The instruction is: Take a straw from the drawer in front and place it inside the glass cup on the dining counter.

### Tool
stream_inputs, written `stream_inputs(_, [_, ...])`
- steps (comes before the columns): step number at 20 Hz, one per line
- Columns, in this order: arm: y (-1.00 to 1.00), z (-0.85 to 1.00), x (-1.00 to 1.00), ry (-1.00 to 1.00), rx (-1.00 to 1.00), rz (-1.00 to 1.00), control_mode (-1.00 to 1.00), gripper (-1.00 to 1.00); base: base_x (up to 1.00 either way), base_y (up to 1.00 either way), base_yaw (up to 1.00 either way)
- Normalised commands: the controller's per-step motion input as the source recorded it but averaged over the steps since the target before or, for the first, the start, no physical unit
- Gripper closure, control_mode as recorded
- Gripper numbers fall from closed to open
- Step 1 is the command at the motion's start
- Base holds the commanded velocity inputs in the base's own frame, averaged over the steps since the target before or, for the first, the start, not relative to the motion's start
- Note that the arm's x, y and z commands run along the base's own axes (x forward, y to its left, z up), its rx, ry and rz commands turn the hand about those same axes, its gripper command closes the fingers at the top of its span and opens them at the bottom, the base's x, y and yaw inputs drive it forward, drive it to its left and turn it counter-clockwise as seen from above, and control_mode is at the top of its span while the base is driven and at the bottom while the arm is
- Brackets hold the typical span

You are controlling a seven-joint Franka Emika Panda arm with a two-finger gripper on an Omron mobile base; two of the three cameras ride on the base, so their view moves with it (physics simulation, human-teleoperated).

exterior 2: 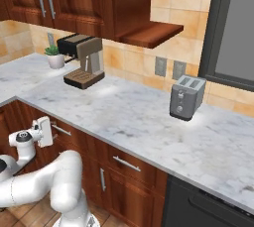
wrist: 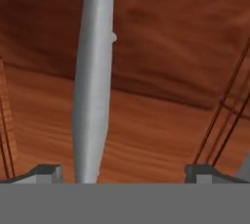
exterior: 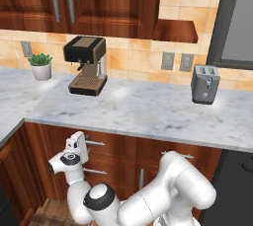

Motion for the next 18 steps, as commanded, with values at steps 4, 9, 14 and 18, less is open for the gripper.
stream_inputs(4, [0.0,-0.47,0.42,-0.09,-0.03,0.05,-1.0,-1.0,0.0,0.0,0.0])
stream_inputs(9, [0.0,-0.54,0.41,-0.16,-0.04,0.08,-1.0,-1.0,0.0,0.0,0.0])
stream_inputs(14, [0.0,-0.55,0.38,-0.17,-0.03,0.09,-1.0,-1.0,0.0,0.0,0.0])
stream_inputs(18, [0.0,-0.34,0.32,-0.18,-0.04,0.07,-1.0,1.0,0.0,0.0,0.0])
